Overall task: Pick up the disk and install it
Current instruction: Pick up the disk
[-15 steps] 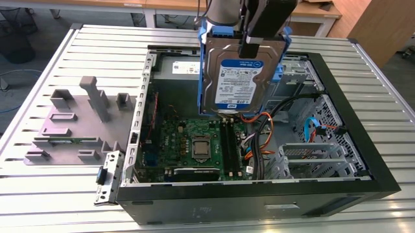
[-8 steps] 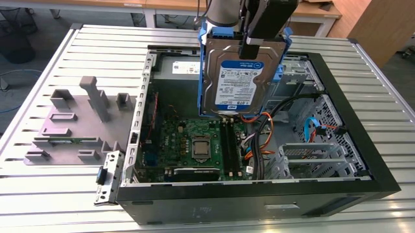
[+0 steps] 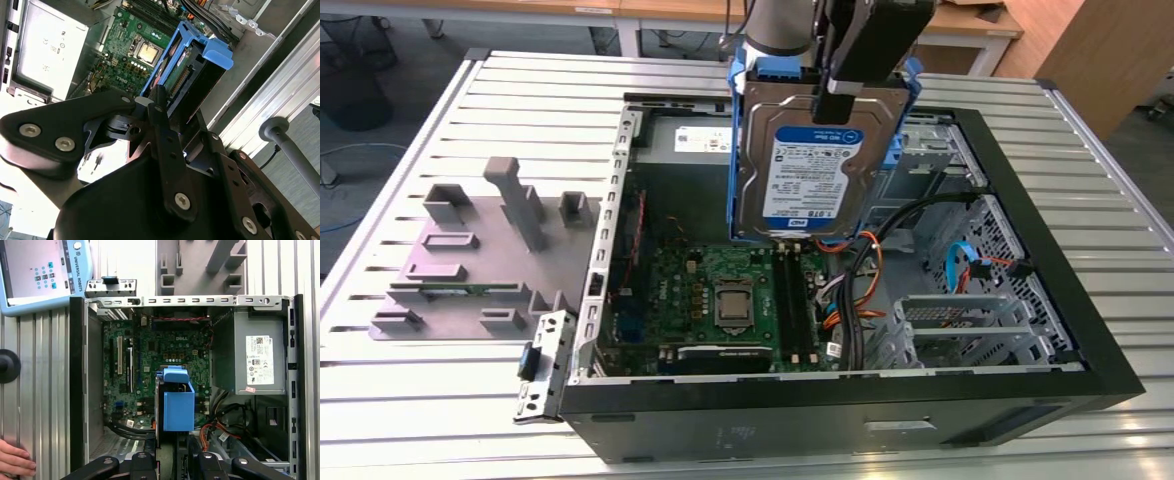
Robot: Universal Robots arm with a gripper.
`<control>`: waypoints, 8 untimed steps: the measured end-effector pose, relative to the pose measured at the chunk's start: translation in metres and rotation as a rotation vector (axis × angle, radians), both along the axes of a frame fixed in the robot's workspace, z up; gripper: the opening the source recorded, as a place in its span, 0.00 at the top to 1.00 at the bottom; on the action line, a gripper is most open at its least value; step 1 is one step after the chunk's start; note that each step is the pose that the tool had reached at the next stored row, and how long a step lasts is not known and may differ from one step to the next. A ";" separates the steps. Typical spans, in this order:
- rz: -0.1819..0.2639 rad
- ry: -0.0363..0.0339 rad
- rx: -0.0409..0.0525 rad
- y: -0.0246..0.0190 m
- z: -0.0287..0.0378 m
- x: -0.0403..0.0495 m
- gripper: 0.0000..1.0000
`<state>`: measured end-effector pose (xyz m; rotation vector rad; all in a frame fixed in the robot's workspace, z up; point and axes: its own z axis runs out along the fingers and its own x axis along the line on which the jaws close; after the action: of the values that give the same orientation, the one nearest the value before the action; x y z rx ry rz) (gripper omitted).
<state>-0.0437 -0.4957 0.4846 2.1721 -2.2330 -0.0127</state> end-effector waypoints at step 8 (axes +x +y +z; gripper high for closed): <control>0.000 0.0001 -0.0005 -0.0046 0.0000 0.0000 0.65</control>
<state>-0.0437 -0.5003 0.4846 2.1718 -2.2326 -0.0123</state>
